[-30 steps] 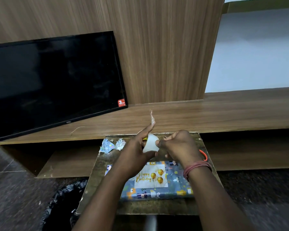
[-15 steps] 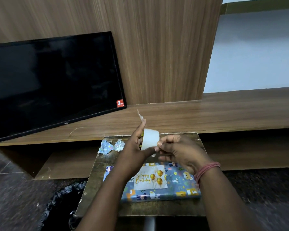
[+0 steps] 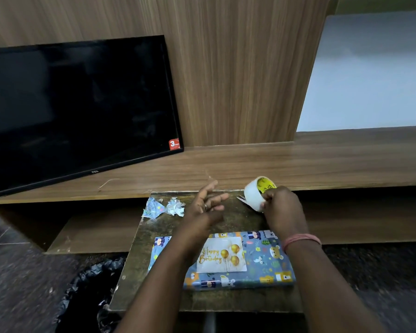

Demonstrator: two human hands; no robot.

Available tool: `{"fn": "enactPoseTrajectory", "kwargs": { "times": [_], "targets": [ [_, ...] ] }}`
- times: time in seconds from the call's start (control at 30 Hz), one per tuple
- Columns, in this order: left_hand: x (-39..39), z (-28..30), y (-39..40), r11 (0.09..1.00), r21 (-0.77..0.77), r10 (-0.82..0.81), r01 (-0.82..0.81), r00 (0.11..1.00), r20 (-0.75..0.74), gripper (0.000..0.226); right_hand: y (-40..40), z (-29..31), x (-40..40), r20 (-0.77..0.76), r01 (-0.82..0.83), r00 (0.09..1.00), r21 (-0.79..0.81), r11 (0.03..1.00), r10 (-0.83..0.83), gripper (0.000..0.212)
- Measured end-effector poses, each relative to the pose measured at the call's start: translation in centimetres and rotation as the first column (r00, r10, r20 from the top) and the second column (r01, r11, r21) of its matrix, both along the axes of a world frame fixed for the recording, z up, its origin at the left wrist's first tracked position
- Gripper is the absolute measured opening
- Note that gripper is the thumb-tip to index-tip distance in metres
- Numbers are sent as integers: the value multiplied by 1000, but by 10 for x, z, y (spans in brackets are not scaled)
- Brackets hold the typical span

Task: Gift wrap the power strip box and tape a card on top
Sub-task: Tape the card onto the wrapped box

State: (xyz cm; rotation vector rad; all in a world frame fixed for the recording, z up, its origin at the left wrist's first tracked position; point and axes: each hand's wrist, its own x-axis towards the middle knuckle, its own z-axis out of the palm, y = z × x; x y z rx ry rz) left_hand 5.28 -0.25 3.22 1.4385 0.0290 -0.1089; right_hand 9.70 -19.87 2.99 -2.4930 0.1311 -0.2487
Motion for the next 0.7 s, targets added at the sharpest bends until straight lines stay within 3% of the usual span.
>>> {"fn": "enactPoseTrajectory", "kwargs": {
  "times": [0.23,0.33,0.4,0.47,0.5,0.57,0.63,0.7],
  "targets": [
    [-21,16,2,1000,-8,-8,9,1000,20,22,16,-6,-4,-95,-17,995,-336,942,-16,25],
    [-31,19,10,995,103,6,-10,999,39,20,20,-6,-6,-90,-61,995,-346,936,32,24],
    [-35,20,16,987,162,5,-11,999,38,21,23,-4,-6,56,-52,996,-212,976,66,15],
    [-38,21,22,982,190,1,-4,1000,18,22,31,2,-10,173,-106,981,131,986,83,6],
    [-39,21,25,981,193,-2,-1,1000,11,21,37,9,-14,155,-171,981,370,913,121,9],
    [-41,23,30,983,183,-10,9,1000,5,19,48,26,-25,42,-247,942,757,605,332,25],
    [-45,26,33,986,163,-28,26,1000,13,14,52,35,-38,-11,-212,855,905,369,519,46],
    [-50,29,35,985,163,-54,51,998,17,14,51,36,-49,5,-200,817,941,275,576,52]
  ]
}}
